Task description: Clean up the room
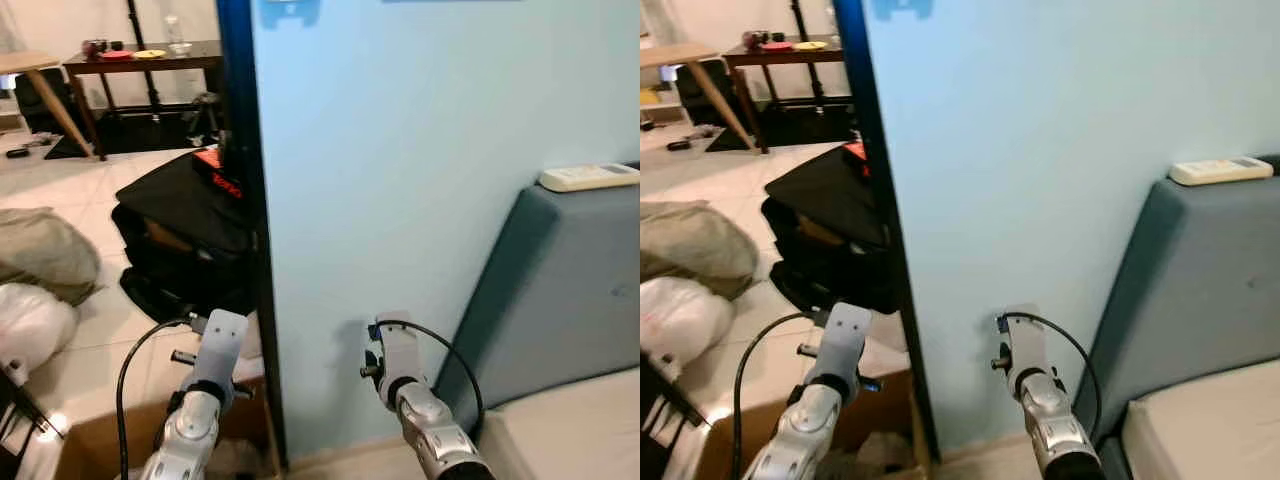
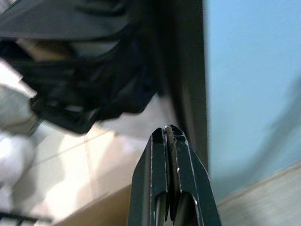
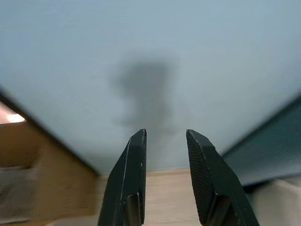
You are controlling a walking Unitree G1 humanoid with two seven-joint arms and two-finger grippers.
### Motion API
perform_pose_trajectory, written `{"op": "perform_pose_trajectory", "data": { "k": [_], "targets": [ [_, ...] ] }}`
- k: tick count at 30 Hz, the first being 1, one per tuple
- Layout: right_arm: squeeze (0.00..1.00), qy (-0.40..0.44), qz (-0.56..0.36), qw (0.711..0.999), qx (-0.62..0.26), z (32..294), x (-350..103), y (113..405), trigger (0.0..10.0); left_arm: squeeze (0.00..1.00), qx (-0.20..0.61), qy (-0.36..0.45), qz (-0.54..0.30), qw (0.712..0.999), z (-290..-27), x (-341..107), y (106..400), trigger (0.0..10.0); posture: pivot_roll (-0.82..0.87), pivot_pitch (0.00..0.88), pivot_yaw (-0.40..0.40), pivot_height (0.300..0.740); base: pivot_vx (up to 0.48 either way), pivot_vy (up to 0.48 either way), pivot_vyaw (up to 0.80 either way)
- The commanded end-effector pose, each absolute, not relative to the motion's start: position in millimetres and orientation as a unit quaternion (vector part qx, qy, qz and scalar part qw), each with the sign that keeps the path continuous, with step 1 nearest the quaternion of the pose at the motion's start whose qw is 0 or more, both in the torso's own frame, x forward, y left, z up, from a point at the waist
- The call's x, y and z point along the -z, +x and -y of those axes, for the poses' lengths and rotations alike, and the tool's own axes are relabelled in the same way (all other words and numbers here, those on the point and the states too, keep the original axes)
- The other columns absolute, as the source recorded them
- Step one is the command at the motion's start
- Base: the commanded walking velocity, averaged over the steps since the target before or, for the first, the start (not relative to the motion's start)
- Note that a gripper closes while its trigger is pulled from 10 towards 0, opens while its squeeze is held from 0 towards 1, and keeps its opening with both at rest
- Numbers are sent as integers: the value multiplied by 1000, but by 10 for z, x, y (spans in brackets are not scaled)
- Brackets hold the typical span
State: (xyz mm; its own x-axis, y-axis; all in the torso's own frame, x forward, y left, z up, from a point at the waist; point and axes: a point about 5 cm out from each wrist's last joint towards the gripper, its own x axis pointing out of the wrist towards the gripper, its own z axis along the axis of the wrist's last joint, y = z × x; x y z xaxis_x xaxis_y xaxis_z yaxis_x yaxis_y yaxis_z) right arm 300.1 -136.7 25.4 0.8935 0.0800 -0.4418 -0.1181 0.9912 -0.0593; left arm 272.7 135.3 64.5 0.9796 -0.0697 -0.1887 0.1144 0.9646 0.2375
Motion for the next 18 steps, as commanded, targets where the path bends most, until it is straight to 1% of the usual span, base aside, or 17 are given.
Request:
{"op": "perform_pose_trajectory", "data": {
  "k": [1,5,13,18],
  "targets": [
    [0,-40,-231,971,-54,1320,-242,2973,10000,0,47,129,-99,986,-1399,-595,2672,10000,-13,0,-3,740,0,0,-800],
    [0,-41,-234,970,-54,1315,-239,2961,10000,0,49,135,-100,985,-1422,-575,2651,10000,-14,0,-1,740,0,0,-800],
    [0,-48,-237,969,-49,1342,-241,2947,10000,0,10,131,-98,986,-1509,-571,2667,10000,-15,0,-2,740,0,0,-800],
    [0,-57,-236,969,-49,1358,-243,2942,10000,0,12,129,-99,987,-1472,-570,2667,10000,-15,0,-1,740,0,0,-800]
  ]
}}
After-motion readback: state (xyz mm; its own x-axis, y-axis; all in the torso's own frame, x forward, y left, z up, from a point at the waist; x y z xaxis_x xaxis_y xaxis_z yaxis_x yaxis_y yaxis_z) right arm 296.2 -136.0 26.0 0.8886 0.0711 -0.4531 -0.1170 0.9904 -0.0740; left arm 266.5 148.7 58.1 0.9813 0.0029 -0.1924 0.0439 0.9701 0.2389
